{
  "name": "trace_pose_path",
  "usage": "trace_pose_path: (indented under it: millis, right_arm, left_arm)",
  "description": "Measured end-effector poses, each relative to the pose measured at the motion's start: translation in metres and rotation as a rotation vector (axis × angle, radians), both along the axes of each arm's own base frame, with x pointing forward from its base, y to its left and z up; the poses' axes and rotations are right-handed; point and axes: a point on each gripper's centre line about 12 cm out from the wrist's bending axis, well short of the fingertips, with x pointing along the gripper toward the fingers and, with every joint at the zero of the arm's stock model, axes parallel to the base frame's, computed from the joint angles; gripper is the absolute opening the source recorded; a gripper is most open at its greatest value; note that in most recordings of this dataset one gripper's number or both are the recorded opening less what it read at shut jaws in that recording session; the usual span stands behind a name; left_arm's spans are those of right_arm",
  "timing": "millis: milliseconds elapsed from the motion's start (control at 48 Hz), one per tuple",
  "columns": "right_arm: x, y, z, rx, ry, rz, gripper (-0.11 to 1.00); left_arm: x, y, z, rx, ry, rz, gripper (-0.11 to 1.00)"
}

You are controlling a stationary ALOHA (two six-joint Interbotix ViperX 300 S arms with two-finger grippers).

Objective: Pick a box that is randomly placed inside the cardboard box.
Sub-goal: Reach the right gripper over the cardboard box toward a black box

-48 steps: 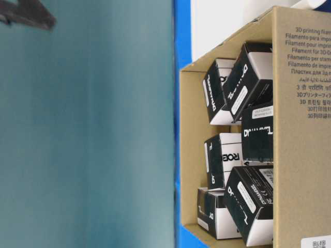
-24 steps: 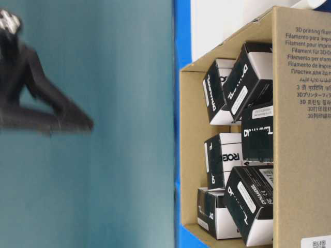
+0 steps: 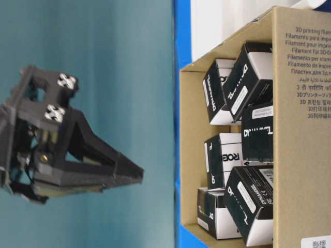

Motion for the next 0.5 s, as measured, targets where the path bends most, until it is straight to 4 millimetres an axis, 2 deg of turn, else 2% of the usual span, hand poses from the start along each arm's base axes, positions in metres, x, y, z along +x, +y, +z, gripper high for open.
trace_pose_path:
  millis: [187, 312, 396, 500]
  right_arm:
    - [0.009, 0.000, -0.014, -0.013, 0.012, 0.035, 0.04]
    - [0.012, 0.000, -0.024, -0.018, 0.017, 0.052, 0.09]
    - [0.014, 0.000, -0.028, -0.022, 0.016, 0.062, 0.16]
    - [0.016, 0.001, -0.032, -0.025, 0.016, 0.071, 0.31]
  left_arm:
    - [0.000, 0.000, 0.000, -0.003, 0.001, 0.000, -0.07]
    - [0.000, 0.000, -0.001, -0.009, 0.003, 0.003, -0.07]
    - [0.000, 0.000, 0.000, -0.009, 0.000, 0.003, -0.07]
    - [0.000, 0.000, 0.000, -0.010, 0.000, 0.004, -0.07]
